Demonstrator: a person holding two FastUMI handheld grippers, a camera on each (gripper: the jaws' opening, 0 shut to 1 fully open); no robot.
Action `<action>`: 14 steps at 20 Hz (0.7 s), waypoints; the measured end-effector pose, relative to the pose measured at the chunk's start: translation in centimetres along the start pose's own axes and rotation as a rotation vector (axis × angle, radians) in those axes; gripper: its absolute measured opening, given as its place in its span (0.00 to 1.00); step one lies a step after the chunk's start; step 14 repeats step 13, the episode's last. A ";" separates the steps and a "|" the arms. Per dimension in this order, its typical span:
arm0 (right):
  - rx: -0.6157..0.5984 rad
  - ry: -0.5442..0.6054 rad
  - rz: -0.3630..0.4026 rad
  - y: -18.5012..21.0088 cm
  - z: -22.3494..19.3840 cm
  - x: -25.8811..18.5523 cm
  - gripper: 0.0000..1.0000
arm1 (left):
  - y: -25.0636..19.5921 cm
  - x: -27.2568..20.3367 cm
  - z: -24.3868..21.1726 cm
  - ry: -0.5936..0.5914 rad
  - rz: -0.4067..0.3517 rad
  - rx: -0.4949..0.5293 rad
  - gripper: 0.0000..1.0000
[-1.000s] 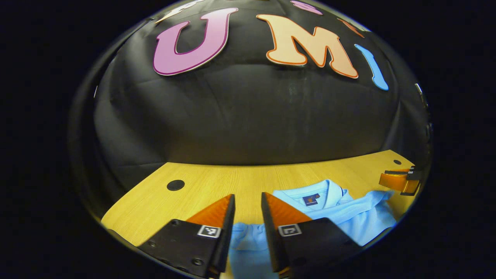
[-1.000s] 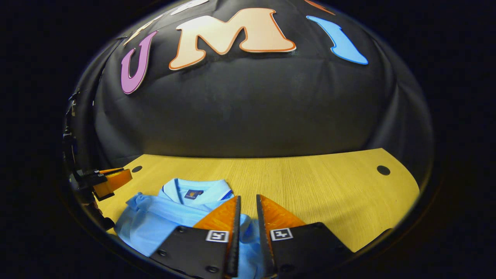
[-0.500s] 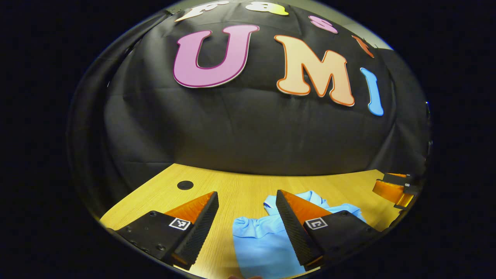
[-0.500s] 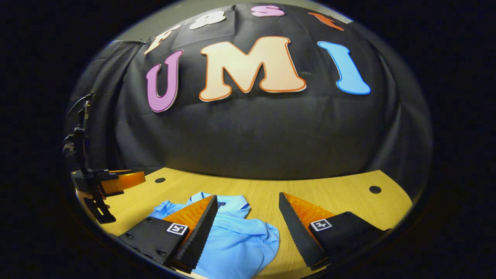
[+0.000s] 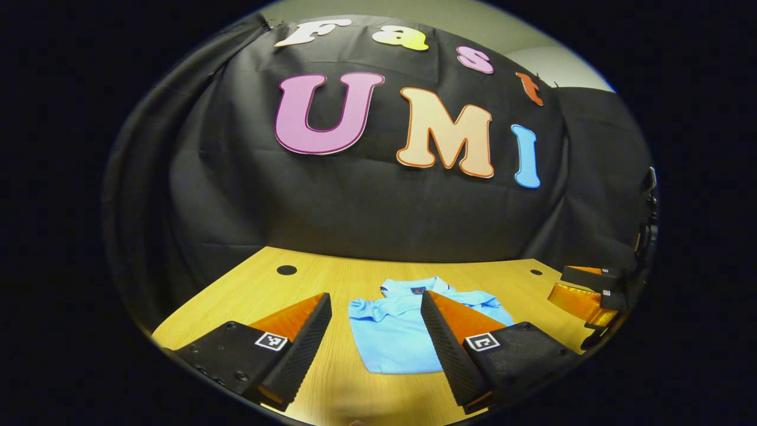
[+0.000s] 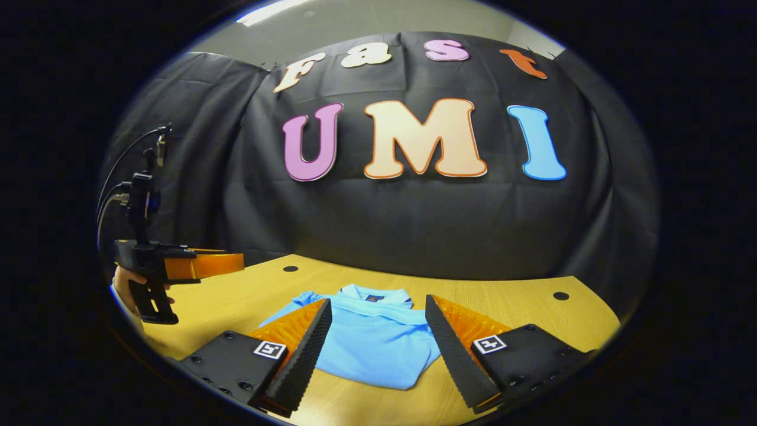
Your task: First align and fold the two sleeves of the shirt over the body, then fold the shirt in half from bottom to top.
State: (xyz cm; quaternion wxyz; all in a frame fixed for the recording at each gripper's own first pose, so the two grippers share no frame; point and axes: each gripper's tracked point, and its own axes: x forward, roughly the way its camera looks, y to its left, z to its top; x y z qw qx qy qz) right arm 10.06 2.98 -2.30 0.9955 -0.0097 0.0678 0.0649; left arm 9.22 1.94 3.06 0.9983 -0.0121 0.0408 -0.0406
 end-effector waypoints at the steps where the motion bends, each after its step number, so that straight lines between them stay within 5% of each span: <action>1: -0.005 0.002 0.014 0.7 -0.5 -1.1 0.99 | -0.5 -1.2 -0.2 -0.013 -0.016 -0.001 0.93; 6: 0.038 -0.025 0.042 2.8 -1.4 -5.6 0.98 | -2.3 -5.8 -2.1 -0.018 -0.081 -0.018 0.93; 14: 0.027 -0.079 -0.041 0.9 -2.3 -7.6 0.98 | -4.6 -8.4 -3.2 -0.048 -0.127 0.004 0.93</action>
